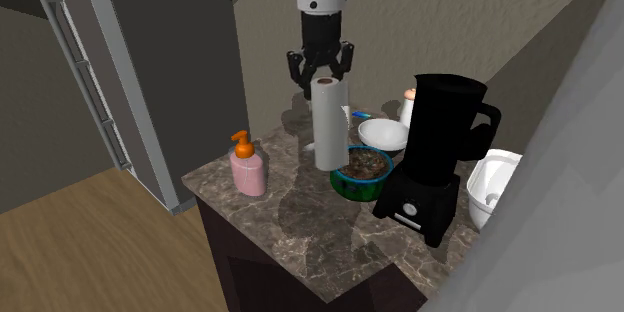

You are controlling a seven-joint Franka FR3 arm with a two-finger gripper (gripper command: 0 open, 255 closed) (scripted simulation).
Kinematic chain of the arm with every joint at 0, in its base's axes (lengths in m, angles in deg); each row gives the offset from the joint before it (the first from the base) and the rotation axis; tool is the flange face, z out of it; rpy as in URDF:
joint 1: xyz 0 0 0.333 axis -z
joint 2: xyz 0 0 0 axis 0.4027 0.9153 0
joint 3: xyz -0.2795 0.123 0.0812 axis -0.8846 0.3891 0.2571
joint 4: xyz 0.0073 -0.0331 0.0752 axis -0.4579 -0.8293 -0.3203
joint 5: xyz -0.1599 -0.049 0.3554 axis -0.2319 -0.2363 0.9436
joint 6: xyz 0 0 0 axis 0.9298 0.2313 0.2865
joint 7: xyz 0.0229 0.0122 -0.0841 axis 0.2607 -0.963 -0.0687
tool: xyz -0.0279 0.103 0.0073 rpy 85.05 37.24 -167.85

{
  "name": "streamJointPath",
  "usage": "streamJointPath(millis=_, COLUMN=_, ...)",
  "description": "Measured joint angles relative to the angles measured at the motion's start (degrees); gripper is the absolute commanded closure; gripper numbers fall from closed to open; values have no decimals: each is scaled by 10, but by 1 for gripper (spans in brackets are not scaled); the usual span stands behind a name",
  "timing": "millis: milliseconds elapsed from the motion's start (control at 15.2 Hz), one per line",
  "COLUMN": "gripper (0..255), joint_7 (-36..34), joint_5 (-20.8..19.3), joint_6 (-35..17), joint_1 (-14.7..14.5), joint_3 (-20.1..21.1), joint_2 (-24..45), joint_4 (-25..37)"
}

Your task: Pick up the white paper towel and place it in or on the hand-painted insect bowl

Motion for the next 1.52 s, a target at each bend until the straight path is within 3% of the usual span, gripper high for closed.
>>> streamJointPath(millis=528, gripper=255, joint_7=107, joint_5=53, joint_6=76, joint_1=50, joint_3=-38, joint_2=112, joint_4=182)
streamJointPath(millis=990, gripper=255, joint_7=188, joint_5=114, joint_6=164, joint_1=124, joint_3=-51, joint_2=248, joint_4=396)
streamJointPath(millis=1518, gripper=255, joint_7=196, joint_5=120, joint_6=119, joint_1=126, joint_3=-50, joint_2=258, joint_4=360)
